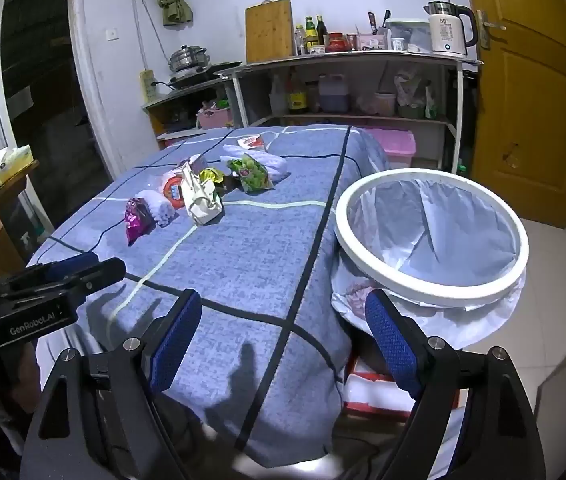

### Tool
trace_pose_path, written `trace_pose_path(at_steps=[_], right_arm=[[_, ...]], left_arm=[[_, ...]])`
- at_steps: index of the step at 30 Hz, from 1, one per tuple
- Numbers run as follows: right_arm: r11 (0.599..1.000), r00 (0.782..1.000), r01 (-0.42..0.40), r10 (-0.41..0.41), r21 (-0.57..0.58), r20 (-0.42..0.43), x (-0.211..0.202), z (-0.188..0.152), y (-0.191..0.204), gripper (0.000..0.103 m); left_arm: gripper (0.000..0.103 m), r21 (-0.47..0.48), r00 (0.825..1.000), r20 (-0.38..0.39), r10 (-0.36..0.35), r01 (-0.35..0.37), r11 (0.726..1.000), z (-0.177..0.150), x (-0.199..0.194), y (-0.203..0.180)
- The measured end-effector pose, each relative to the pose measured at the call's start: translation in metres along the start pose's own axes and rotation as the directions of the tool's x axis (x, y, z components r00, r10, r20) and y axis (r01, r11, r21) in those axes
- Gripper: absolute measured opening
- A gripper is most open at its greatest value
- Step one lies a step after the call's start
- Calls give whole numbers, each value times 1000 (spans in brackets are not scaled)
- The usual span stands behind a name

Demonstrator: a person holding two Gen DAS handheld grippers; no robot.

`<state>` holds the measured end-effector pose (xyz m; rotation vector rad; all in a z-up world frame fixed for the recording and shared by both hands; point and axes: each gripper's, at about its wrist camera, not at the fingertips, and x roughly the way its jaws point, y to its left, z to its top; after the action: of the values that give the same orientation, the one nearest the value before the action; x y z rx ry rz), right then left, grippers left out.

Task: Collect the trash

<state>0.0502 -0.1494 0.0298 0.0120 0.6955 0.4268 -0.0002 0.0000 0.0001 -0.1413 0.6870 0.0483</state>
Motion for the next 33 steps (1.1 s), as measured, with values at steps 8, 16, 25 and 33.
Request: trace_pose_path(at_steps=[8,16,25,33], right_arm=[[1000,1000,2,-3,-4,-12,0,0,1,84],[1000,1000,3,-3,-4,1,-5,6,1,84],[1000,1000,5,-5,-10,2,-6,3,4,84],[1000,1000,7,-7,-11,1,-5,3,5,84]], left_arm=[[59,-9,1000,-4,-5,5,1000,-2,1,2],[59,-4,1000,0,-2,2,1000,3,-4,3],[59,-5,1000,1,-3,3,1000,-1,-6,3],[59,-5,1000,0,-6,6,1000,-1,-6,4]])
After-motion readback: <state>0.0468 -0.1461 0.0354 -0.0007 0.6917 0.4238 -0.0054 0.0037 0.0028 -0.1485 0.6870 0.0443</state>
